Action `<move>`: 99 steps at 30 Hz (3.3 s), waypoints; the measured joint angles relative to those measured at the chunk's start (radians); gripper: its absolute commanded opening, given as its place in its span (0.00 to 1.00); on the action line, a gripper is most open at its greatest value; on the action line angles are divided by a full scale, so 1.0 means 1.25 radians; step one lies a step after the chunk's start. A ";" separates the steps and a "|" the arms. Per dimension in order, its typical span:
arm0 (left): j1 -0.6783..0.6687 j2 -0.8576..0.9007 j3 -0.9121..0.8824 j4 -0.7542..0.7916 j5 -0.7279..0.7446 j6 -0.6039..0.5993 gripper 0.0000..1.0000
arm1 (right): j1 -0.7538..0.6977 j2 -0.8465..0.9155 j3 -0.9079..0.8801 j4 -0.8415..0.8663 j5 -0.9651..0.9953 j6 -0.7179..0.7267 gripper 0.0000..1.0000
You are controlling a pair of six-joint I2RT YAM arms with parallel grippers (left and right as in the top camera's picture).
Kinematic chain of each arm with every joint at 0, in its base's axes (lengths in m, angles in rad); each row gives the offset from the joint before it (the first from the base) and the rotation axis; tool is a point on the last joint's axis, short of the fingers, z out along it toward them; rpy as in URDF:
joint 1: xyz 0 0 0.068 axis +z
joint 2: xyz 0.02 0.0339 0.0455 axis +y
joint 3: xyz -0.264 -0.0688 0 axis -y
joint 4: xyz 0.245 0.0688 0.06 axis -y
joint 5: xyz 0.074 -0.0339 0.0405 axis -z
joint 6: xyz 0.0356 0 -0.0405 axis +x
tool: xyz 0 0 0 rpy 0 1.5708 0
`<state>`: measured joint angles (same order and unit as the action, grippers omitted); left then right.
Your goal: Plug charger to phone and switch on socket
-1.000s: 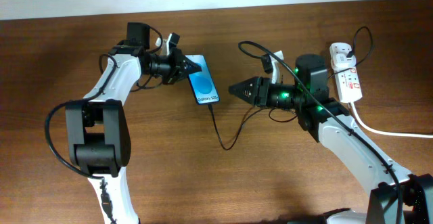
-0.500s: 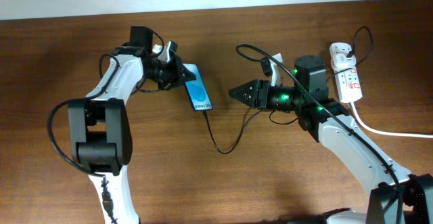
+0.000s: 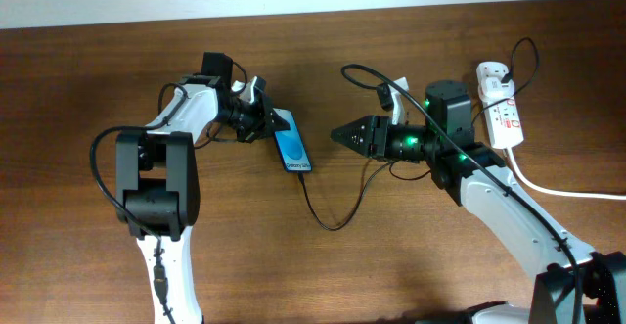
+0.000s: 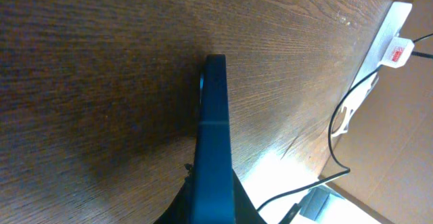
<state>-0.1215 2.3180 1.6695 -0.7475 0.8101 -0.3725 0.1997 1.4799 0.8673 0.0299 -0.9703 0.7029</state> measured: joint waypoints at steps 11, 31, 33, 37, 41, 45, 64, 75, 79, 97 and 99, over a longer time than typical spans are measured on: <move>0.000 0.001 0.000 -0.020 -0.024 0.002 0.38 | 0.000 0.000 0.000 0.000 0.000 -0.001 0.52; -0.003 0.001 0.086 -0.181 -0.216 0.002 0.47 | 0.000 0.000 0.000 0.000 0.003 -0.002 0.52; -0.007 0.001 0.094 -0.192 -0.246 0.002 0.48 | 0.000 0.000 0.000 0.000 0.003 -0.002 0.52; -0.023 0.001 0.104 -0.201 -0.295 0.002 0.48 | 0.000 0.000 0.000 0.000 0.004 -0.002 0.52; -0.034 -0.001 0.110 -0.208 -0.332 0.002 0.48 | 0.000 0.000 0.000 0.000 0.003 -0.003 0.52; -0.035 -0.001 0.129 -0.241 -0.400 0.003 0.48 | 0.000 0.000 0.000 -0.003 0.004 -0.003 0.52; -0.034 -0.346 0.173 -0.261 -0.514 0.062 0.63 | 0.000 -0.048 0.000 -0.091 0.028 -0.062 0.51; -0.034 -0.382 0.175 -0.316 -0.520 0.068 0.99 | 0.000 -0.212 0.000 -0.331 0.220 -0.195 0.52; -0.034 -0.382 0.175 -0.318 -0.521 0.068 0.99 | -0.001 -0.247 0.000 -0.396 0.286 -0.218 0.52; -0.034 -0.382 0.175 -0.318 -0.523 0.068 0.99 | -0.262 -0.253 0.178 -0.689 0.428 -0.373 0.21; -0.034 -0.382 0.175 -0.318 -0.523 0.068 0.99 | -0.297 -0.253 0.186 -0.691 0.435 -0.379 0.05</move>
<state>-0.1635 1.8400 1.8889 -1.1450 0.1562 -0.2871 -0.1719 1.1637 1.1004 -0.8341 -0.4271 0.2291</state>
